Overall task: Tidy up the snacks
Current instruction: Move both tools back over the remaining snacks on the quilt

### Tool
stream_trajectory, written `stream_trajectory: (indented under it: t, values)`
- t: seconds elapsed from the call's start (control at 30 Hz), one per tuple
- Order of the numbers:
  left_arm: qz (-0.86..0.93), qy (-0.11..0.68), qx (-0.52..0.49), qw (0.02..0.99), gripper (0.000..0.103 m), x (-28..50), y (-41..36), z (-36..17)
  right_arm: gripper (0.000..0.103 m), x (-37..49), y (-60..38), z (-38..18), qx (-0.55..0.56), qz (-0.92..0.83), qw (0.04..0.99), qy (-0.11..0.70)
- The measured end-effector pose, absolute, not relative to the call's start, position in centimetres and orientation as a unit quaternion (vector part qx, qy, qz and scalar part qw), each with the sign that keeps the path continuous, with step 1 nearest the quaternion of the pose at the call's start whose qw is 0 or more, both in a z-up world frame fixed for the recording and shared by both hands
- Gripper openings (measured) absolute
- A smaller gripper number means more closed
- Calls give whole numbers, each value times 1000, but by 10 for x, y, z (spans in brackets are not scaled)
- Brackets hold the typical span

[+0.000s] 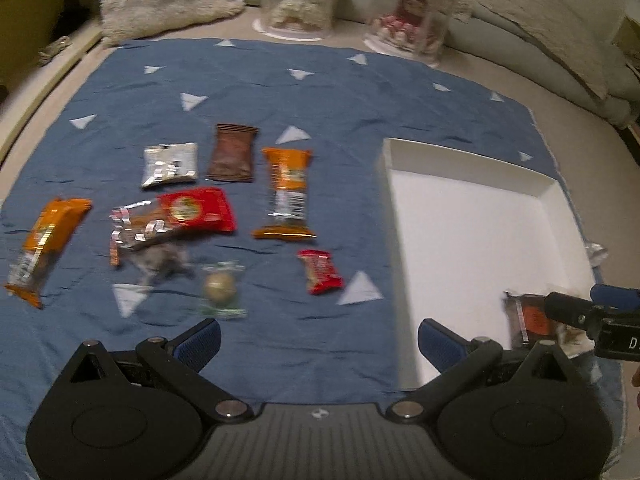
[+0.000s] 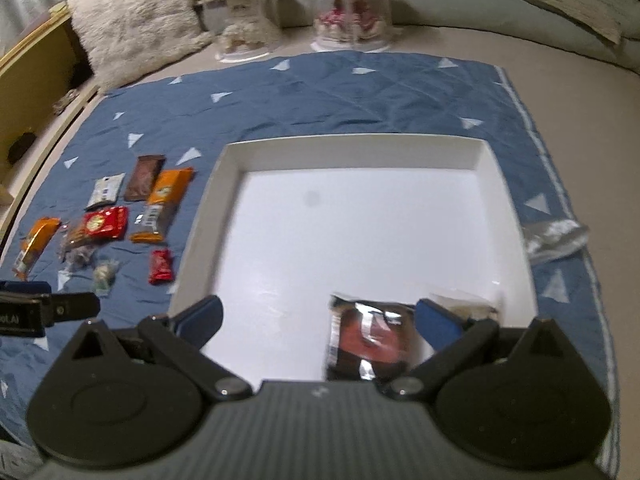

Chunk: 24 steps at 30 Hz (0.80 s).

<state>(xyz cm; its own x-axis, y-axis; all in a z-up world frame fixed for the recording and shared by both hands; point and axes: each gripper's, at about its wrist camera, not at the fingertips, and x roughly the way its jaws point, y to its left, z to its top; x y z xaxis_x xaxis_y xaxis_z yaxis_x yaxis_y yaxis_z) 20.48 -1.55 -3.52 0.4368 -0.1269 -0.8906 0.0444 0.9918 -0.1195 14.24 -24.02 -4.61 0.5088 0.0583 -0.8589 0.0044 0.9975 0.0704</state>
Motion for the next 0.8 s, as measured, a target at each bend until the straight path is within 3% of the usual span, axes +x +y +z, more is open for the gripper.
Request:
stream_trajectory:
  t: [0.63, 0.7, 0.8]
  values:
    - [5, 517, -78, 852, 103, 225, 78, -50, 102, 204, -116, -63, 33, 109, 859, 499]
    - [6, 513, -87, 854, 102, 228, 80, -50, 98, 213, -108, -66, 42, 123, 857, 499]
    - [-2, 510, -98, 855, 94, 233, 78, -50, 79, 226, -100, -71, 56, 134, 851, 505]
